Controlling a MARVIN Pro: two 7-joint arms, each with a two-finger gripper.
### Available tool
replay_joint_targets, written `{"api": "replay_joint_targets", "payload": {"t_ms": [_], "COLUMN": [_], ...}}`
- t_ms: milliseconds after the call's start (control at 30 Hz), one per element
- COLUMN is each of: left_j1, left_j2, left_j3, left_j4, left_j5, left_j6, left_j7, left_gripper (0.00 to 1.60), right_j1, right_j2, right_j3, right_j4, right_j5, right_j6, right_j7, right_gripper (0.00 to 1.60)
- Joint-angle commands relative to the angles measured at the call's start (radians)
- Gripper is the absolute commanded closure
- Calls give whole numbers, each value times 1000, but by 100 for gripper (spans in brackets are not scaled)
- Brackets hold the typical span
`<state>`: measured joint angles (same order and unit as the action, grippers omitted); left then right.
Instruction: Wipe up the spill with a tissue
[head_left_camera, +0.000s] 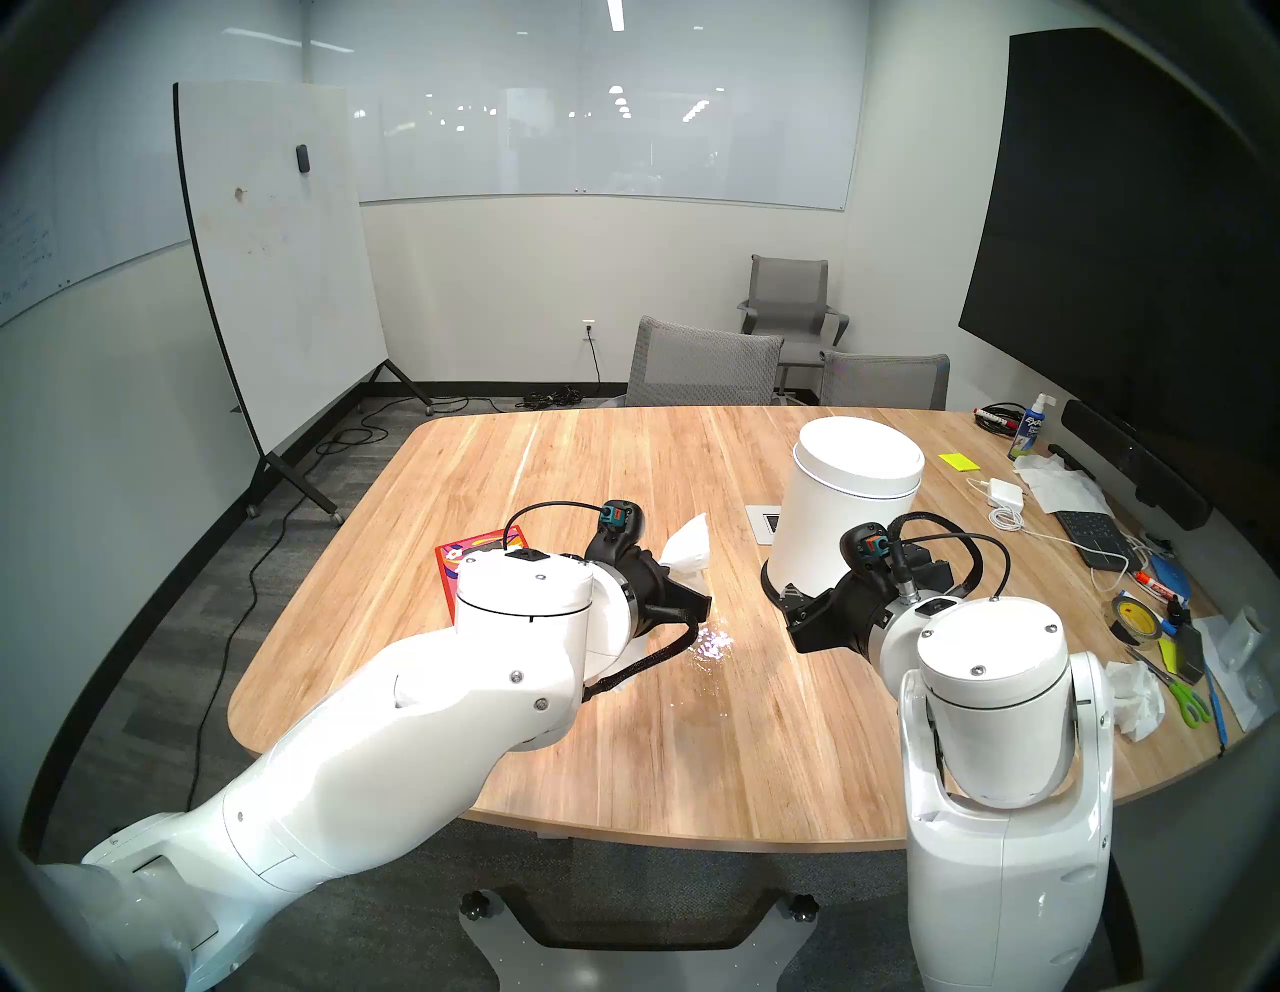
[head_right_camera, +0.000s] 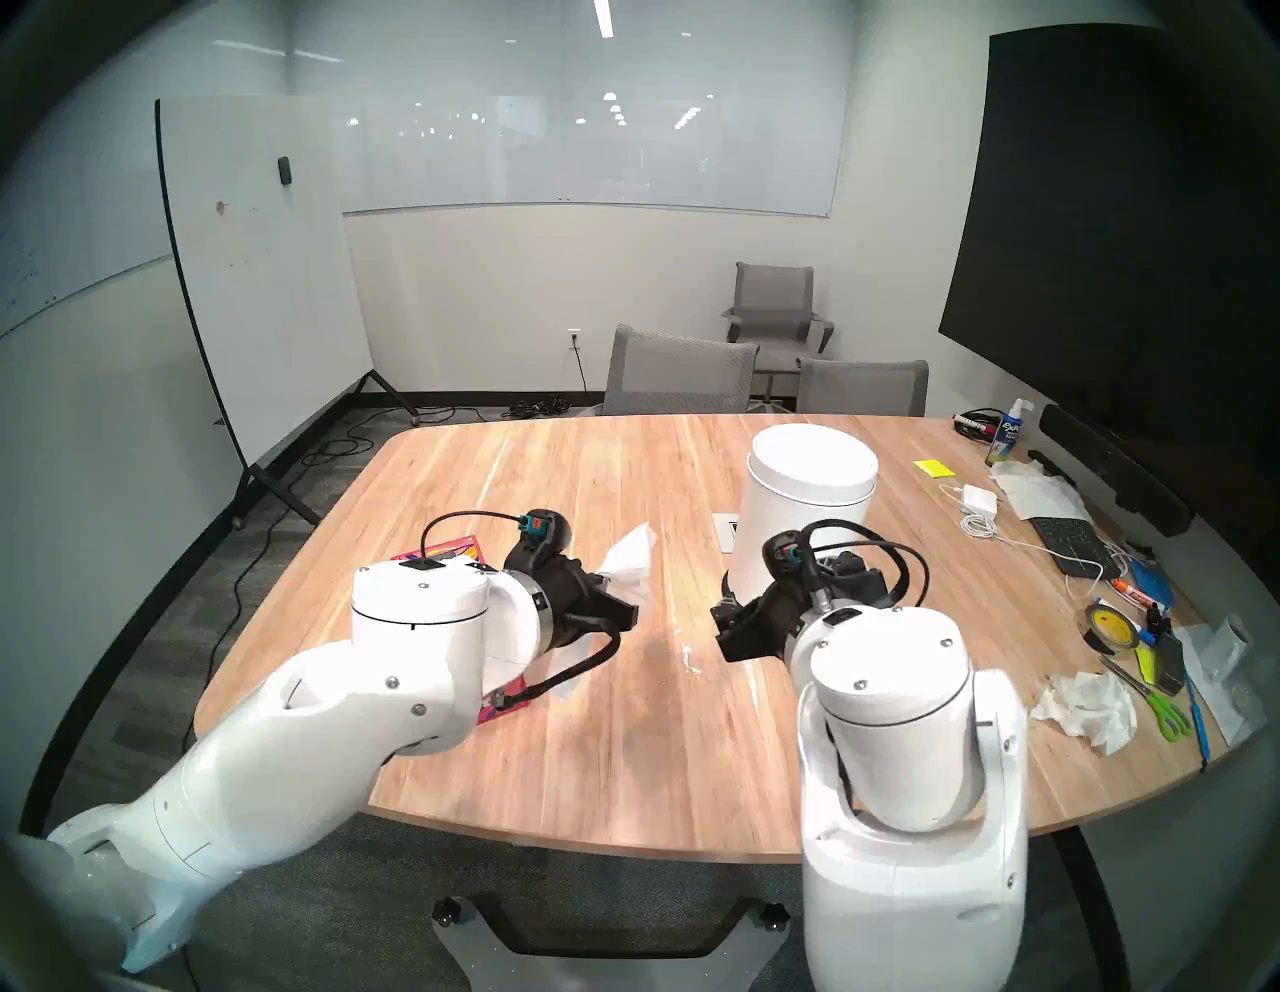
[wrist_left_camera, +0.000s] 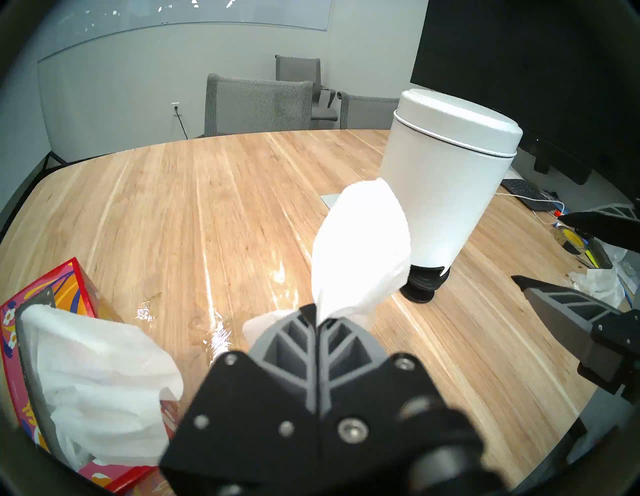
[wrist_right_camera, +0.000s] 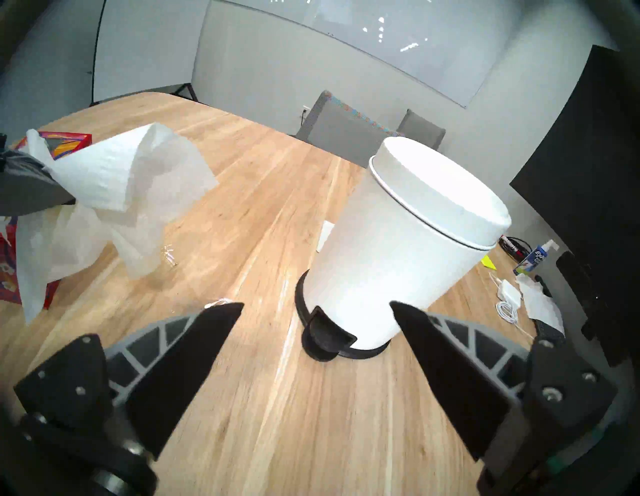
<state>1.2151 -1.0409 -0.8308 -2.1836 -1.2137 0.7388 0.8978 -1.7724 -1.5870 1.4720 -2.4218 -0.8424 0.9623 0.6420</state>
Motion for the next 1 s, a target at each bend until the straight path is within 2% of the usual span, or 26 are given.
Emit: {"api": "replay_joint_targets", "payload": {"t_ms": [0,167,200,233,267,667,900,967], "left_j1": [-4,-4,-4,-4,-3,-3,-1,0], "left_j2": [-4,-4,-4,-4,-4,-4,-3,-3], "left_j3": [-4,-4,-5,-5,-5,-5,-7,-7], "left_j4": [-17,-18,-19,-19,-19,-20,-23,-24], "left_j5": [0,0,1,1,1,2,1,0], "left_j6": [-3,-3,-3,-3,-3,-3,-3,-3], "left_j7": [1,0,0,0,0,0,2,3], "left_gripper": [160,160,160,160,160,160,160,160], "right_j1": [-14,-34,-44,-49,-53,-95,-140,-155], "right_j2": [0,1,1,1,1,7,8,9], "right_j3": [-9,-6,-2,-1,-1,-12,-4,-4], "right_j4": [-22,-22,-22,-22,-22,-22,-22,-22], "right_j5": [7,17,20,24,27,60,107,142], "right_j6": [-2,-2,-2,-2,-2,-2,-2,-2], "right_j7": [-37,-61,-71,-75,-81,-135,-192,-224], "right_gripper": [0,0,107,137,160,160,160,160]}}
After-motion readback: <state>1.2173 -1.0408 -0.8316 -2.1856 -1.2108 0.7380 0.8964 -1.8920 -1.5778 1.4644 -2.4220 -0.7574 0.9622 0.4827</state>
